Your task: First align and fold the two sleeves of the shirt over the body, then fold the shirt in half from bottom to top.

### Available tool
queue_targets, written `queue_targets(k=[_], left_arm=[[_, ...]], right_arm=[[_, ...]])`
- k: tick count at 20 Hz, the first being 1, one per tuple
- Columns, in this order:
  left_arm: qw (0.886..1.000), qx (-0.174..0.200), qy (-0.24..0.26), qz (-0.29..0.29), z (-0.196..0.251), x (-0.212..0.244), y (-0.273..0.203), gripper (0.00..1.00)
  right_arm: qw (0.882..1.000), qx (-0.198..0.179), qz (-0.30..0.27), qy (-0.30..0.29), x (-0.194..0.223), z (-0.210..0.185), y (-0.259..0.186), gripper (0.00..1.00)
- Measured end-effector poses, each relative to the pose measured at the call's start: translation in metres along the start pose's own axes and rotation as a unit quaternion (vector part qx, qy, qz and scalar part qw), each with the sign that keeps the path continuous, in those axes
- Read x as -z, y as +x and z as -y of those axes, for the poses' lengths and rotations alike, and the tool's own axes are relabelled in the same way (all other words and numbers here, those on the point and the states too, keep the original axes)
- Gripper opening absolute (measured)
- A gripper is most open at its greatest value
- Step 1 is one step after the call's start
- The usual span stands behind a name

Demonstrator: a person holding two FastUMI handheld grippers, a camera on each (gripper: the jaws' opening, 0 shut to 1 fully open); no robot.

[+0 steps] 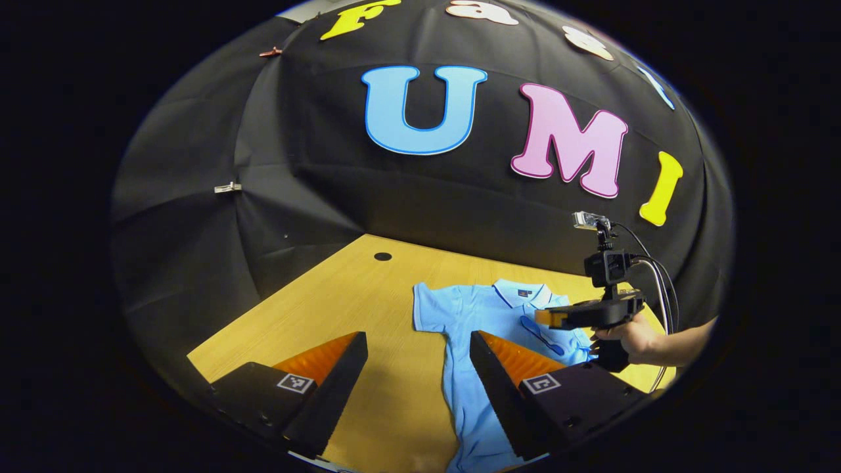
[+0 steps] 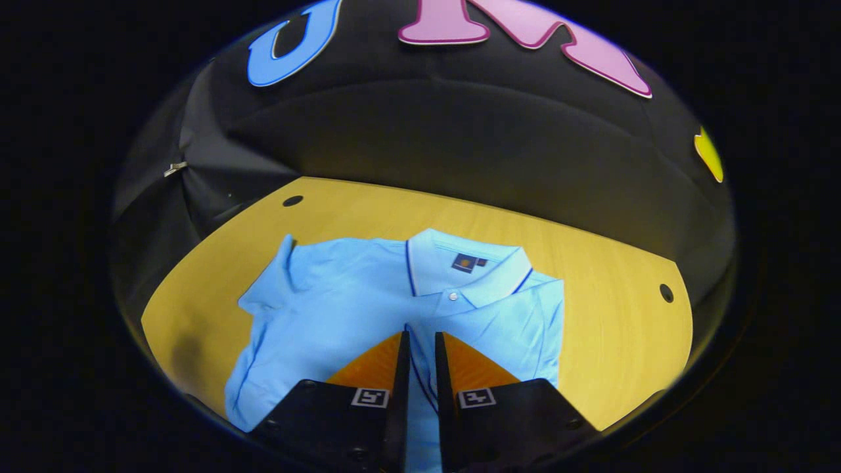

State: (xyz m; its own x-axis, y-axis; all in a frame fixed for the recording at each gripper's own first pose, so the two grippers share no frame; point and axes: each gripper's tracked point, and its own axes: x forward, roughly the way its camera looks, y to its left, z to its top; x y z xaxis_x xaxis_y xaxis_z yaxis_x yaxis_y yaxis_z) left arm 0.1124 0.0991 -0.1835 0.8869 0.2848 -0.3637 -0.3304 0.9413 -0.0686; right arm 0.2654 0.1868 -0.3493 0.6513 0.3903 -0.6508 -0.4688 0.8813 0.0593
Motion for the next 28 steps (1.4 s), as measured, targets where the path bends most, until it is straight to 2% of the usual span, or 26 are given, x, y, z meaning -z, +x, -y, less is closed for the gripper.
queue_targets(k=[1, 2, 3, 5, 7, 10, 12, 14, 16, 20, 21, 25, 28], left_arm=[[1.000, 0.006, 0.008, 0.002, -0.001, -0.003, 0.018, 0.99], [1.000, 0.009, 0.013, 0.003, -0.002, -0.005, 0.030, 0.99], [1.000, 0.012, 0.014, -0.002, -0.002, -0.004, 0.043, 0.99], [1.000, 0.022, 0.010, -0.006, 0.000, -0.004, 0.068, 0.99], [1.000, 0.025, 0.008, -0.014, -0.001, -0.001, 0.096, 0.99], [0.999, 0.038, 0.008, -0.020, 0.002, 0.002, 0.146, 0.99], [0.999, 0.041, 0.026, -0.026, 0.002, 0.004, 0.180, 0.99], [0.997, 0.045, 0.044, -0.036, 0.004, 0.011, 0.210, 0.99], [0.997, 0.060, 0.027, -0.040, 0.011, 0.010, 0.250, 0.99], [0.994, 0.051, 0.051, -0.085, 0.002, 0.038, 0.312, 0.97], [0.993, 0.052, 0.051, -0.095, 0.002, 0.043, 0.319, 0.98], [0.990, 0.044, 0.072, -0.114, -0.001, 0.055, 0.335, 0.82], [0.987, 0.056, 0.093, -0.121, 0.007, 0.056, 0.336, 0.77]], right_arm=[[1.000, -0.011, 0.002, -0.013, 0.002, -0.009, -0.006, 0.50], [1.000, -0.015, 0.001, -0.013, 0.005, -0.011, -0.013, 0.59], [1.000, -0.014, 0.006, -0.007, 0.007, -0.010, -0.019, 0.80], [1.000, -0.002, 0.018, 0.009, 0.011, -0.002, -0.036, 1.00], [1.000, 0.009, 0.024, 0.018, 0.016, 0.010, -0.056, 0.99], [0.998, 0.054, 0.040, 0.001, 0.025, 0.044, -0.088, 0.99], [0.996, 0.076, 0.050, -0.008, 0.033, 0.058, -0.112, 0.98], [0.995, 0.085, 0.046, 0.013, 0.047, 0.067, -0.136, 0.99], [0.994, 0.103, 0.042, 0.020, 0.059, 0.079, -0.153, 0.98], [0.991, 0.112, 0.041, 0.063, 0.072, 0.086, -0.171, 0.98], [0.991, 0.114, 0.038, 0.056, 0.073, 0.086, -0.172, 0.98], [0.991, 0.124, 0.038, 0.018, 0.078, 0.082, -0.179, 0.98], [0.991, 0.121, 0.040, 0.037, 0.087, 0.083, -0.178, 0.98]])
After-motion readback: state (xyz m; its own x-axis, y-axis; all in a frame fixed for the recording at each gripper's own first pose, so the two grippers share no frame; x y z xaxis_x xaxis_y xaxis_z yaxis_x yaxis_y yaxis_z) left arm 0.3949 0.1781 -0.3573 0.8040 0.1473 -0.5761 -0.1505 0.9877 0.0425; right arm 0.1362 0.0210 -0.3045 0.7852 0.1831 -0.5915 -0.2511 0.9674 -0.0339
